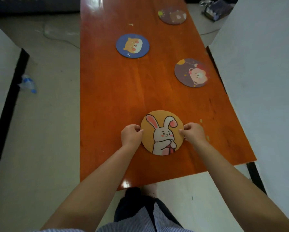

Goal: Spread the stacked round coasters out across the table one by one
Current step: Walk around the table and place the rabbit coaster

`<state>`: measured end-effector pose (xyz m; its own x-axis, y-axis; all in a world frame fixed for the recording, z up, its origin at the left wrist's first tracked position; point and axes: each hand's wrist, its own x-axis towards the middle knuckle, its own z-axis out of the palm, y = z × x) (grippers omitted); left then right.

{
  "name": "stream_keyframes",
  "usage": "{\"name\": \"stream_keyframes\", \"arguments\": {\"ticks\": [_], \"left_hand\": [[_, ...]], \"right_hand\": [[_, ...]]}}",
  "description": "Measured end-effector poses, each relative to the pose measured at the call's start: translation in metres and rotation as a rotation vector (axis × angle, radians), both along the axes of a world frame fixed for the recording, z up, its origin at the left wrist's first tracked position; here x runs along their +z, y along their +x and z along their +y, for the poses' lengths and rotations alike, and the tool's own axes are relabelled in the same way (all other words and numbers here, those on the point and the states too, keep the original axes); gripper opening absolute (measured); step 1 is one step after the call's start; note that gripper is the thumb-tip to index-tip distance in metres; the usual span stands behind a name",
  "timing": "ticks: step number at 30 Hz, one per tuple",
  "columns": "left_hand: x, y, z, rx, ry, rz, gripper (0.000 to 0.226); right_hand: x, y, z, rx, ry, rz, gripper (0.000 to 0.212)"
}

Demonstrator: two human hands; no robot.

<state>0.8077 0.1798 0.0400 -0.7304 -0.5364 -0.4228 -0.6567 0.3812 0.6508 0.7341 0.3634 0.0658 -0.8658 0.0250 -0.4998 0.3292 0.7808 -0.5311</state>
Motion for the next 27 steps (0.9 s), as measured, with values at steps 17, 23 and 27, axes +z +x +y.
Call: {"name": "stream_keyframes", "arguments": {"ticks": [17,23,27], "left_hand": [[0.003,0.021,-0.035,-0.329,-0.372,-0.043,0.021],[0.010,0.025,-0.138,-0.446,-0.526,-0.065,0.026],[0.009,0.017,-0.214,-0.608,-0.518,-0.073,0.027]], "right_hand": [[-0.014,0.000,-0.032,0.387,0.224,0.320,0.022],[-0.009,0.006,-0.149,0.486,0.079,0.364,0.025],[-0.014,0.002,-0.230,0.487,0.124,0.386,0.030]]}}
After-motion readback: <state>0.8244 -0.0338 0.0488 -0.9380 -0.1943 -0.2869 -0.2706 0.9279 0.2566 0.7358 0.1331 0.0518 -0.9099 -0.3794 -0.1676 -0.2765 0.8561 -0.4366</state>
